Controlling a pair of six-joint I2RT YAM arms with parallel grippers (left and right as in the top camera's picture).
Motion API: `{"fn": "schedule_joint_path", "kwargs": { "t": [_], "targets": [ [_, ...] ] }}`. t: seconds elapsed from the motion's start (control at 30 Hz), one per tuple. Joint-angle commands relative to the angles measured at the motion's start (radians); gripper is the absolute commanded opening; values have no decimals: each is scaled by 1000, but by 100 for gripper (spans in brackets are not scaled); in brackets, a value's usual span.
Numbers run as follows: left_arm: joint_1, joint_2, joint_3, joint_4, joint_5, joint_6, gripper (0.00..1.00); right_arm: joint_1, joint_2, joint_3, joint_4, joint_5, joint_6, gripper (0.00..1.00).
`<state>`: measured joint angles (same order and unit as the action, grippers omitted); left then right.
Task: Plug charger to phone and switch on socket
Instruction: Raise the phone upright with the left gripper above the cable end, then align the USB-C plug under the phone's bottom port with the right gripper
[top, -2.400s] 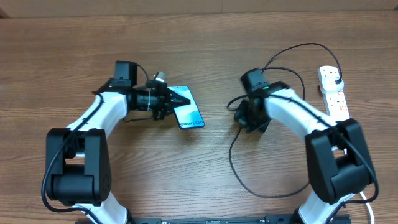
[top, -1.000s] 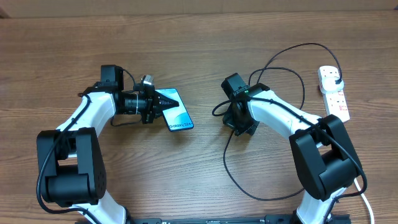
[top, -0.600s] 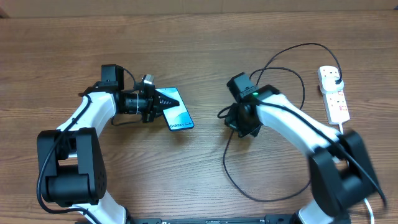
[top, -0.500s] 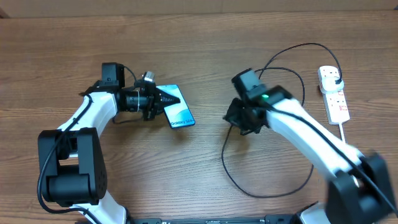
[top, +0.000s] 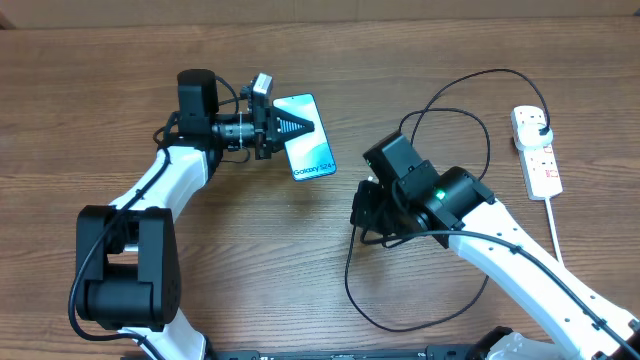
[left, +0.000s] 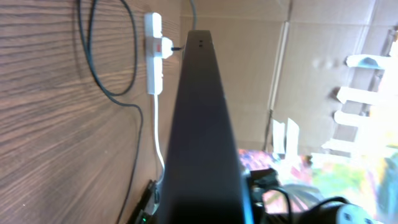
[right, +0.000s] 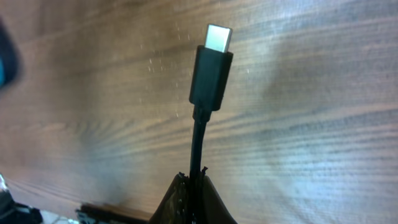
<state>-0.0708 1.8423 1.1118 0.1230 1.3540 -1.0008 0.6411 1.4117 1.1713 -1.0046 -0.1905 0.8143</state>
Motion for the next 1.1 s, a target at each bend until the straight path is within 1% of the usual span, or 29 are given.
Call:
{"fn": "schedule_joint_path", "kwargs": {
  "t": [0.0,0.1,0.23,0.43,0.57,0.63,0.93,1.0,1.07],
  "targets": [
    [40,2,18,25,126,-28,4,40,-45,8,-35,22,-5,4],
    [45,2,18,43,127,-26,4,82,-53,8,-64,25,-5,4],
    [30,2,18,80,125,-2,4,172,-65,8,-83,24,0,4],
    [24,2,18,92,140,98,4,276,-72,8,-108,25,-1,4],
    [24,2,18,92,134,150,4,314,-72,8,-100,37,-16,4],
    [24,2,18,92,126,175,4,319,-72,8,-82,36,-43,4],
    [17,2,18,59,116,170,4,319,-72,8,46,32,-249,4],
    [11,2,18,57,130,167,4,319,-72,8,79,34,-290,4],
    [5,2,18,57,154,163,4,319,-72,8,103,53,-299,4]
  ]
}}
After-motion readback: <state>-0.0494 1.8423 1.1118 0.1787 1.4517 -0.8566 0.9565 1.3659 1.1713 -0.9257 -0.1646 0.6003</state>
